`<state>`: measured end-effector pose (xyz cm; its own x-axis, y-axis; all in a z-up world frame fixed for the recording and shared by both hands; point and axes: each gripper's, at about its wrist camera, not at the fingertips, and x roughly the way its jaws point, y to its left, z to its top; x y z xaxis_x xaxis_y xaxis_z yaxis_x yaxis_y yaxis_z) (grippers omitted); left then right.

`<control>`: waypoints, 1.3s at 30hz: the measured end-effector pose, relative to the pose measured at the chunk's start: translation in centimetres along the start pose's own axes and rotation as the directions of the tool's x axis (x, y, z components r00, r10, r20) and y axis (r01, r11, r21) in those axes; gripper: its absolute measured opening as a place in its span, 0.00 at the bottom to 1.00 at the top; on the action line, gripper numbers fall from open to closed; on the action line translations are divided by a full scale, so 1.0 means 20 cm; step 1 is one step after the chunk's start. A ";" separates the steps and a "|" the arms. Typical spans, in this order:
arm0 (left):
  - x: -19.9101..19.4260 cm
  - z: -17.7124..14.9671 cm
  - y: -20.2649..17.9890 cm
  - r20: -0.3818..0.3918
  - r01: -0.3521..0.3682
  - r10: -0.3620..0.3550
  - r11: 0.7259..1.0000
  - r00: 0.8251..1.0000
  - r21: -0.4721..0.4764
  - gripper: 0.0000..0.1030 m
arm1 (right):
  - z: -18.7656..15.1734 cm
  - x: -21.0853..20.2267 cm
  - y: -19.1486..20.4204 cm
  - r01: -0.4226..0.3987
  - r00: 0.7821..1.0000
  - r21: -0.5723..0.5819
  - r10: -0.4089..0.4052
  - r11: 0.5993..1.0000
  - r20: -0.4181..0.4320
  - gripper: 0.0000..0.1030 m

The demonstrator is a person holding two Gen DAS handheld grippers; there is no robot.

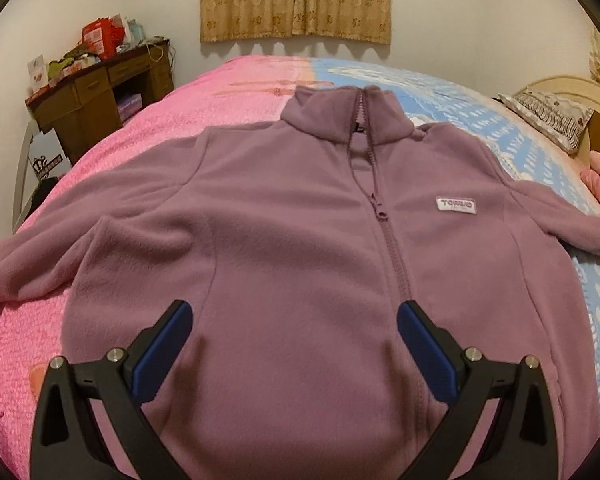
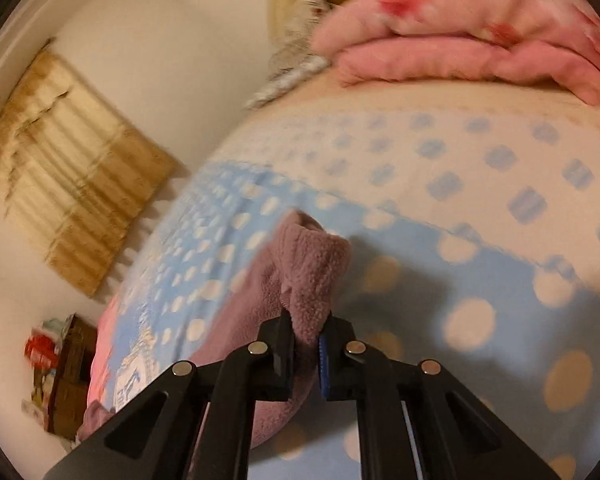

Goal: Fold large clothes
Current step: 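Reach the right tool to the sleeve cuff on the blue cover and grasp it, then lift the cuff with the right tool, lay the sleeve across the jacket body, release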

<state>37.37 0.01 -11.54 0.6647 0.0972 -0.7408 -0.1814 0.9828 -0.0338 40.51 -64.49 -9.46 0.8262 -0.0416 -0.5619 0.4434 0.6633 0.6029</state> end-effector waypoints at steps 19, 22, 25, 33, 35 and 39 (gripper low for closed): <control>-0.17 -0.04 0.26 0.079 0.064 -0.059 0.997 0.995 -0.053 1.00 | -0.18 -0.54 1.41 -0.123 0.971 -0.518 0.209 0.847 0.112 0.08; -0.19 -0.04 0.30 0.096 0.066 -0.060 0.996 0.994 -0.060 1.00 | -0.30 -0.56 1.55 -0.130 0.968 -0.576 0.228 0.807 0.101 0.08; -0.20 -0.05 0.34 0.106 0.076 -0.067 0.994 0.992 -0.081 1.00 | -0.43 -0.57 1.67 -0.150 0.966 -0.621 0.247 0.769 0.073 0.08; -0.16 -0.11 0.39 0.083 0.095 -0.086 0.988 0.993 -0.117 1.00 | -0.87 -0.61 1.98 -0.277 0.945 -0.684 0.320 0.675 -0.066 0.08; -0.15 -0.13 0.40 0.079 0.098 -0.089 0.988 0.993 -0.119 1.00 | -1.01 -0.59 2.04 -0.312 0.937 -0.690 0.329 0.653 -0.113 0.08; -0.16 -0.15 0.42 0.076 0.103 -0.094 0.987 0.993 -0.127 1.00 | -1.32 -0.51 2.16 -0.366 0.922 -0.706 0.338 0.606 -0.188 0.08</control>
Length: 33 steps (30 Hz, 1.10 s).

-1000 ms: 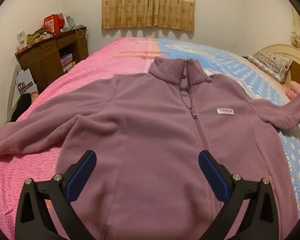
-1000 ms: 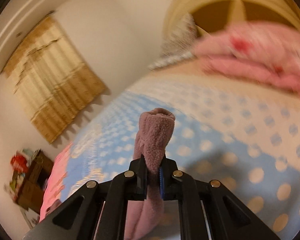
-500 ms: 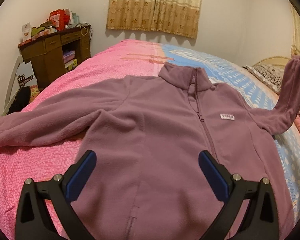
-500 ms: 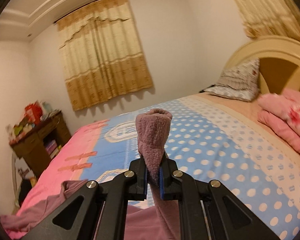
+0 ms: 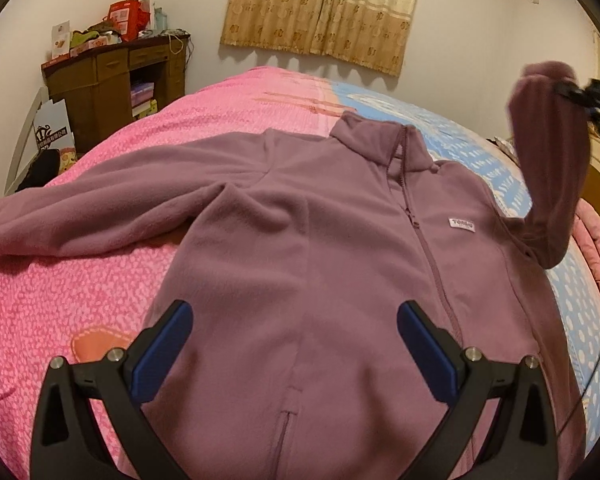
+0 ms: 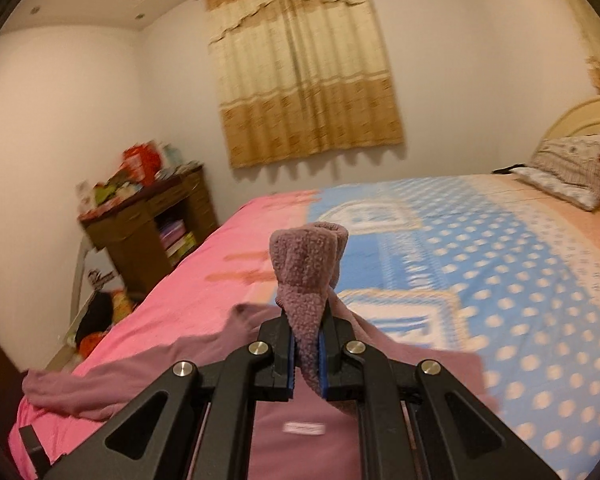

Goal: Fold large clothes
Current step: 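Lift the cuff with the right tool, lay the sleeve across the jacket body, release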

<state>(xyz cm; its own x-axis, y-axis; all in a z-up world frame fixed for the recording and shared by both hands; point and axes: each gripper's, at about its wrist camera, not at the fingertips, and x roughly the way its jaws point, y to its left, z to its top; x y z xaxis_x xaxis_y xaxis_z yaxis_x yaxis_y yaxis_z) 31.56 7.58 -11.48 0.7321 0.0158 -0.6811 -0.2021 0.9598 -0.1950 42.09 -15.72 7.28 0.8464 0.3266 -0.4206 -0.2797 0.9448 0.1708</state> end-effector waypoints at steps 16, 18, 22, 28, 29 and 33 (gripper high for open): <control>0.04 -0.03 0.18 -0.104 0.045 -0.053 0.996 0.993 -0.082 1.00 | -0.75 0.77 0.48 -0.141 0.935 0.044 0.148 0.989 -0.323 0.15; 0.03 -0.03 0.18 -0.108 0.064 -0.071 0.996 0.992 -0.068 1.00 | -0.80 0.77 0.43 -0.166 0.915 0.081 0.184 0.983 -0.360 0.37; -0.01 0.00 0.17 -0.088 0.053 -0.055 0.998 0.995 -0.027 0.98 | -0.80 0.58 0.28 -0.193 0.924 0.089 0.211 0.977 -0.319 0.56; 0.01 0.09 0.14 -0.074 0.034 -0.038 0.998 0.997 -0.055 0.98 | -0.69 0.34 -0.17 0.094 0.973 0.093 -0.071 0.991 -0.220 0.56; 0.00 0.11 0.11 -0.067 0.030 -0.033 0.999 0.997 -0.039 0.98 | -0.69 0.35 -0.26 0.153 0.965 0.097 -0.128 0.983 -0.228 0.56; -0.02 0.15 0.05 -0.031 0.006 -0.005 1.000 1.000 0.015 0.98 | -0.85 0.47 -0.53 0.225 0.887 0.125 -0.150 0.966 -0.436 0.57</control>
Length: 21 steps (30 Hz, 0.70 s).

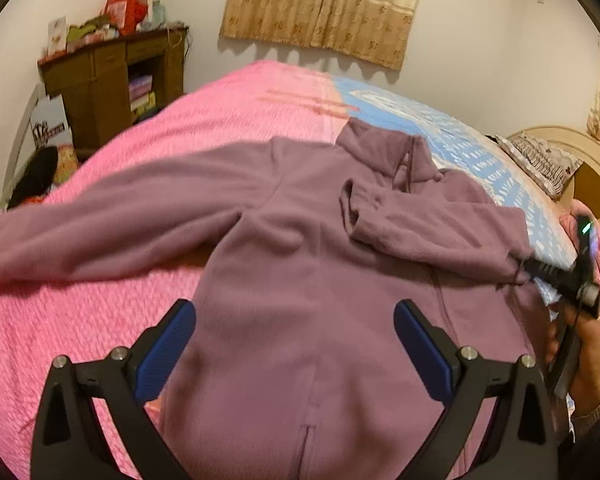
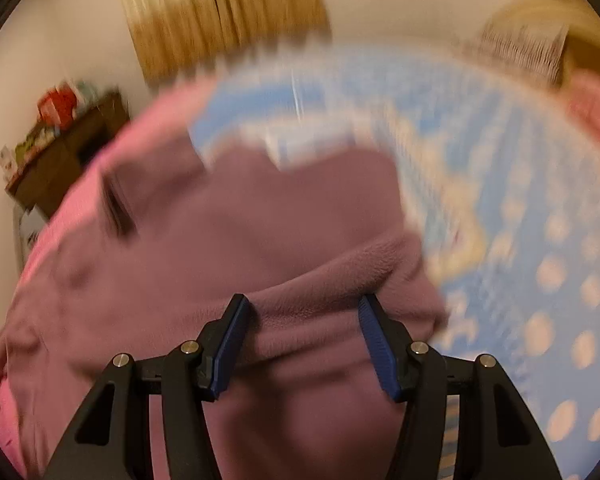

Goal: Fold large clothes
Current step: 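Lift the cuff with the right tool, lay the sleeve across the jacket body, release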

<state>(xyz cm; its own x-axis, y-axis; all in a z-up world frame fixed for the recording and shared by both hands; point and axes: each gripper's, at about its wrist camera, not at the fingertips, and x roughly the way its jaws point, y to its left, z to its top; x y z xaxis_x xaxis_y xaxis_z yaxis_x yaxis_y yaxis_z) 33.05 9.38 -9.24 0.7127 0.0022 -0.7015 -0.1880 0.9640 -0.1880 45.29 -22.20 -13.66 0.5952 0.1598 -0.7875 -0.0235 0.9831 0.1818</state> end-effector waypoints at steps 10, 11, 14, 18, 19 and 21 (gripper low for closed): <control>0.00 -0.06 -0.01 0.018 -0.032 0.032 0.999 0.999 0.018 0.99 | 0.02 -0.16 0.18 0.135 0.984 -0.161 -0.113 0.978 0.136 0.56; 0.01 -0.06 -0.02 0.026 -0.049 0.048 0.998 0.998 0.032 0.99 | 0.02 -0.13 0.18 0.143 0.985 -0.174 -0.122 0.974 0.124 0.56; 0.00 -0.06 -0.01 0.031 -0.061 0.059 0.997 0.998 0.048 0.99 | 0.00 0.02 0.06 0.084 0.996 -0.117 -0.086 0.990 -0.015 0.56; -0.04 -0.07 0.10 0.064 -0.131 0.128 0.990 0.990 0.045 0.99 | -0.12 -0.08 0.05 0.089 0.996 -0.176 -0.091 0.980 -0.006 0.56; -0.04 -0.07 0.16 0.062 -0.139 0.138 0.990 0.989 0.011 0.99 | -0.14 -0.08 0.07 0.101 0.995 -0.198 -0.103 0.975 0.000 0.56; -0.02 -0.08 0.22 0.028 -0.119 0.120 0.992 0.992 -0.040 0.99 | -0.14 -0.08 0.07 0.103 0.994 -0.193 -0.106 0.976 -0.006 0.56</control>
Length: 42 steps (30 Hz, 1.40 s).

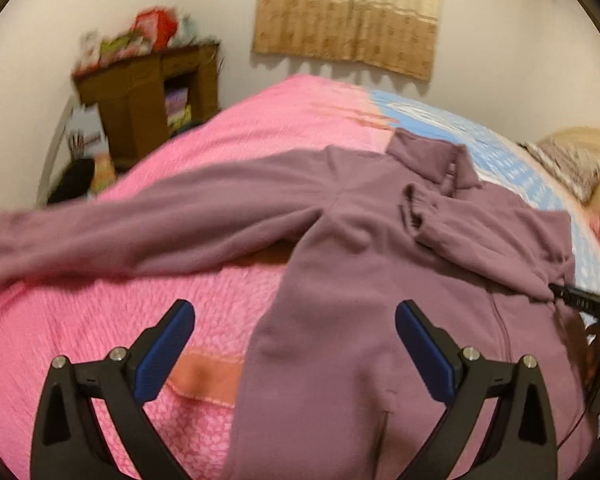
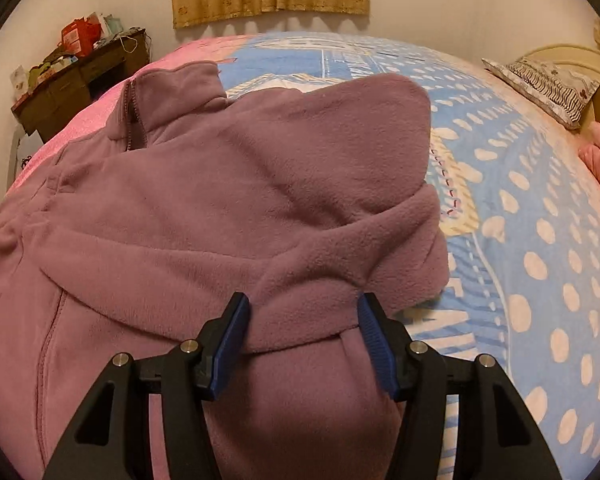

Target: Fold large clothes

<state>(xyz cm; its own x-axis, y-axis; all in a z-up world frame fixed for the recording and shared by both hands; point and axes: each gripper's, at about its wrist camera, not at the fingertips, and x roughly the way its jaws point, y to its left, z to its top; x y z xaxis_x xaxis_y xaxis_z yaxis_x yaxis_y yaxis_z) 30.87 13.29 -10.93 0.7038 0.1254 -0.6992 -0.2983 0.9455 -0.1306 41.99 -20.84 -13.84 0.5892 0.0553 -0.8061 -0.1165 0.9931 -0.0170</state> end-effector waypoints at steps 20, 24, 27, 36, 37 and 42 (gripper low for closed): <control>-0.06 -0.06 0.33 -0.007 -0.113 0.114 0.972 0.993 -0.205 0.99 | -0.03 -0.09 0.10 0.008 1.000 -0.012 -0.009 1.000 -0.018 0.57; -0.06 -0.08 0.42 -0.020 -0.107 0.106 0.954 0.994 -0.278 1.00 | 0.03 -0.21 0.19 -0.020 0.995 0.016 0.018 1.000 0.100 0.57; -0.06 -0.07 0.41 -0.025 -0.119 0.117 0.961 0.993 -0.251 1.00 | 0.06 -0.16 0.33 -0.083 0.990 -0.015 0.084 0.996 0.113 0.57; -0.08 -0.10 0.52 -0.041 -0.132 0.126 0.960 0.991 -0.246 0.99 | -0.04 -0.02 0.47 -0.107 0.991 -0.048 0.110 0.993 0.070 0.59; -0.08 -0.10 0.53 -0.042 -0.140 0.134 0.960 0.990 -0.244 1.00 | -0.03 -0.04 0.44 -0.126 0.988 -0.036 0.129 0.991 0.082 0.59; -0.08 -0.12 0.57 -0.053 -0.142 0.133 0.948 0.990 -0.284 1.00 | 0.14 -0.20 0.08 0.050 0.975 0.090 -0.068 0.995 0.210 0.59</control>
<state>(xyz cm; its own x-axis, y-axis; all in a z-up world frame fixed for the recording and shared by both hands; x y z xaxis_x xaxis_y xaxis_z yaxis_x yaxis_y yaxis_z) 24.67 23.20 -13.01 0.6230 0.2337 -0.7465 -0.5661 0.7933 -0.2241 41.63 -19.21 -9.00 0.7506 0.0081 -0.6607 -0.0142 0.9999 -0.0039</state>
